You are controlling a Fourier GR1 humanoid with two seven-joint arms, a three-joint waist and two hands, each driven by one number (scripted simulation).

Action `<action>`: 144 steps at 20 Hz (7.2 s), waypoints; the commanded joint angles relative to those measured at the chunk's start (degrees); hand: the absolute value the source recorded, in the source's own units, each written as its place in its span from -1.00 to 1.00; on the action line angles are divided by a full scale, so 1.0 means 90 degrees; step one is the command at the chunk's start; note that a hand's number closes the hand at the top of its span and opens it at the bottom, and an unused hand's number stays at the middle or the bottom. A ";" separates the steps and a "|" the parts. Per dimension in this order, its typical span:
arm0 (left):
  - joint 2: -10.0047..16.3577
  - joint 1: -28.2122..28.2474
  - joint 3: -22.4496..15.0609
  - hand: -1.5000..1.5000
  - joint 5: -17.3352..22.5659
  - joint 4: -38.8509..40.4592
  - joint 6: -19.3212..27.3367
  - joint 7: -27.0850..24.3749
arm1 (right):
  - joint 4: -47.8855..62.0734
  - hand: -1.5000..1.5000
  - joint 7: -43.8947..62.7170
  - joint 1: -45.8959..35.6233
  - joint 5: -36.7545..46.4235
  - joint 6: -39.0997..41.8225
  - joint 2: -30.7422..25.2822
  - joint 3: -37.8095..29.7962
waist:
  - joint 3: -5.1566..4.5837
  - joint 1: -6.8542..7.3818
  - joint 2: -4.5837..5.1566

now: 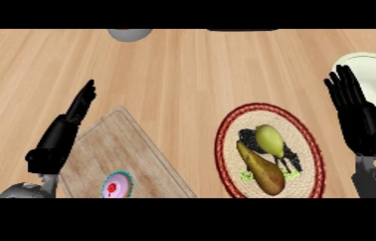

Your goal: Pick the pear from the placemat and place it in the bowl

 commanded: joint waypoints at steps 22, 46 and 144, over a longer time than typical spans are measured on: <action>-0.1026 -0.0828 -0.0270 0.00 0.0691 0.0481 -0.0956 0.0472 | -0.2499 -1.00 0.2113 -0.0198 0.5854 0.0157 -0.1688 0.2584 | 0.0028 0.0101 0.0047; -0.1468 -0.0747 -0.0339 0.00 0.0269 0.0514 -0.1100 0.0507 | -0.3861 -1.00 0.8412 -0.1666 0.4214 0.5024 -0.0366 0.3920 | 0.0056 0.0127 0.0067; -0.2484 -0.0592 0.0649 0.00 -0.0692 0.0234 -0.2240 0.0734 | 0.2313 1.00 -0.0388 -0.1549 0.7206 0.1733 -0.1910 -0.2027 | 0.0067 0.0350 0.0141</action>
